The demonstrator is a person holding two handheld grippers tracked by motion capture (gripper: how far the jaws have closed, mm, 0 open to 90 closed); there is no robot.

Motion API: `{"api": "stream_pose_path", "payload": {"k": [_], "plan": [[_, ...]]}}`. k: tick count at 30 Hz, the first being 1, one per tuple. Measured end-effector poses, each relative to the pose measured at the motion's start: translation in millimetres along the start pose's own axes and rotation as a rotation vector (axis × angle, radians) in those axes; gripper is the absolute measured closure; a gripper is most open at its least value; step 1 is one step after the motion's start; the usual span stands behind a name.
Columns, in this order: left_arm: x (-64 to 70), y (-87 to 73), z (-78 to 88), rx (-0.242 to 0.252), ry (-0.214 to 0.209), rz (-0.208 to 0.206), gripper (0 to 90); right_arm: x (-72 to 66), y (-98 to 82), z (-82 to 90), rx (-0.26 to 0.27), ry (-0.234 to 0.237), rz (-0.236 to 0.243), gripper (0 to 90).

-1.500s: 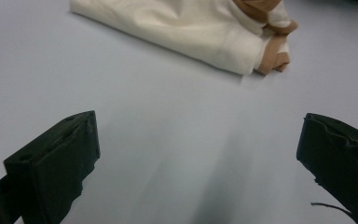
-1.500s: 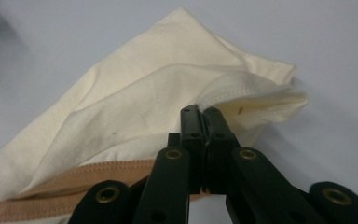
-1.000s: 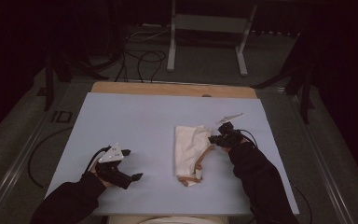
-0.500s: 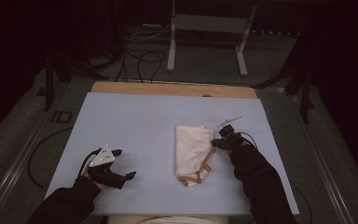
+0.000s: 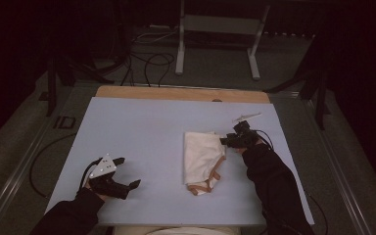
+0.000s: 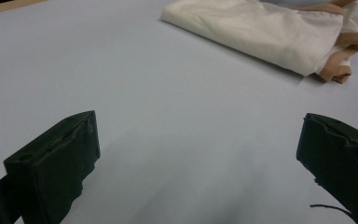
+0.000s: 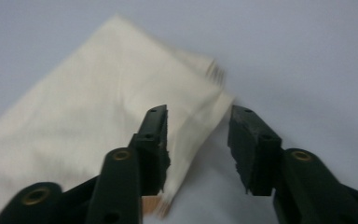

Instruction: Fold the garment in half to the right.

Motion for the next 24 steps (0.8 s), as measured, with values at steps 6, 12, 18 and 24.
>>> {"api": "stream_pose_path", "payload": {"k": [6, 12, 18, 24], "plan": [[0.2, -1.1, -2.8, -0.001, -0.004, -0.004, 0.1, 4.4, 10.6, -18.8, -0.024, 0.018, -0.066, 49.6], [2.4, -1.6, -7.3, -0.008, -0.014, -0.01, 0.2, 4.6, 7.5, -36.8, -0.072, 0.022, -0.087, 52.5], [1.6, -0.8, -6.5, 0.009, -0.007, -0.007, 0.2, 4.0, 3.0, -42.2, -0.081, -0.022, -0.029, 86.4], [1.2, -0.9, -6.7, 0.013, -0.004, -0.004, 0.2, -0.2, 16.0, -29.8, -0.005, -0.094, 0.037, 88.4]]}}
Point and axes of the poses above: each handheld gripper's, and its own axes: z roughly backward along the jaws, y roughly out of its top, x roughly to its right, the point moved 5 cm from there along -z, roughly forward along the jaws, and after that the axes turned 9 degrees about -y, right-handed, at the moved point
